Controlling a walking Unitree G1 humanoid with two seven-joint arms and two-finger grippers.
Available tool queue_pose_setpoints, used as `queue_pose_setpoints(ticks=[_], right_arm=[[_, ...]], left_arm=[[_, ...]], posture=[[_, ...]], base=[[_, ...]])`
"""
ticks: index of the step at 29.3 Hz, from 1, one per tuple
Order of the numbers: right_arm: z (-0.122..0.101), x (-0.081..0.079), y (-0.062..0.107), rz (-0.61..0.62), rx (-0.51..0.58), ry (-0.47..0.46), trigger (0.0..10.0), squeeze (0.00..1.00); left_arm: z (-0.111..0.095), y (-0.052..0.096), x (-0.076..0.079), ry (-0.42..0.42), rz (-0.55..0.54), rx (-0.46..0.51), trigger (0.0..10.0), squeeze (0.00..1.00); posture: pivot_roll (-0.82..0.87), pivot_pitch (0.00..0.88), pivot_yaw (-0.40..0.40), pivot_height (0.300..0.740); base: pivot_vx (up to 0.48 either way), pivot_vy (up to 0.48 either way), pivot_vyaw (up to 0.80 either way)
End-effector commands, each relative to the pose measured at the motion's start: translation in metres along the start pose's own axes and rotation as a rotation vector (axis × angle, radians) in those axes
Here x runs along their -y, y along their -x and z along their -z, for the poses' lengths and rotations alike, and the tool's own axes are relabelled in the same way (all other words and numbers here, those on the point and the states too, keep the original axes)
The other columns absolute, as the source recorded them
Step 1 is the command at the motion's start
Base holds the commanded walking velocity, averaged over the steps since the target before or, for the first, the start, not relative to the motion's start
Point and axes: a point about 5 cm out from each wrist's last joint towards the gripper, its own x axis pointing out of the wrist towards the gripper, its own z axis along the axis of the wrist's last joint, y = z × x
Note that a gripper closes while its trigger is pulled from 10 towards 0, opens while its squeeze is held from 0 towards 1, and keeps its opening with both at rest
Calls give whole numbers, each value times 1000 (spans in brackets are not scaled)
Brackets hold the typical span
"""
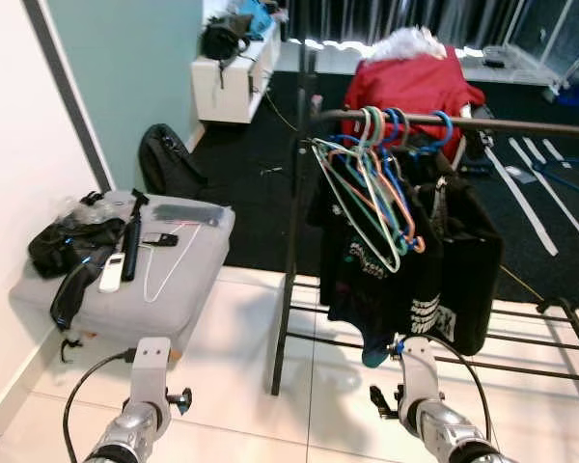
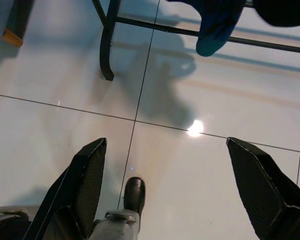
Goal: Hang hanger
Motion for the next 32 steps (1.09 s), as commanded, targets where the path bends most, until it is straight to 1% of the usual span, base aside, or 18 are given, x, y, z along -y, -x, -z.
queue_pose_setpoints(ticks=[1, 3, 5, 6, 7, 14, 19, 32], right_arm=[[3, 0, 0, -1, -10, 0, 10000, 0], [3, 0, 0, -1, -10, 0, 10000, 0], [3, 0, 0, -1, -9, -1, 10000, 0], [3, 0, 0, -2, -9, -2, 10000, 0], [3, 0, 0, -2, -9, -2, 10000, 0], [3, 0, 0, -4, -8, -2, 10000, 0], [3, 0, 0, -3, -7, -3, 10000, 0], [1, 0, 0, 0, 0, -10, 10000, 0]], left_arm=[[3, 0, 8, 30, 70, -31, 10000, 0], [3, 0, 8, 30, 70, -31, 10000, 0], [-1, 0, 14, 72, 152, -20, 10000, 0], [-3, 0, 16, 106, 184, -7, 10000, 0], [-6, 0, 17, 125, 195, 13, 10000, 0], [-7, 0, 14, 136, 182, 17, 10000, 0], [-8, -1, 14, 126, 187, 24, 10000, 0], [-9, 0, 16, 135, 215, 26, 10000, 0]], posture=[[-38, 88, -19, 740], [-38, 88, -19, 740], [-38, 88, -19, 740], [-38, 88, -19, 740], [-38, 88, -19, 740], [-39, 92, -18, 740], [-44, 95, -14, 740], [-51, 105, -11, 740]], base=[[0, 0, 0], [0, 0, 0], [0, 0, 0], [0, 0, 0], [0, 0, 0], [0, 0, 0], [0, -328, 0], [0, -480, 0]])
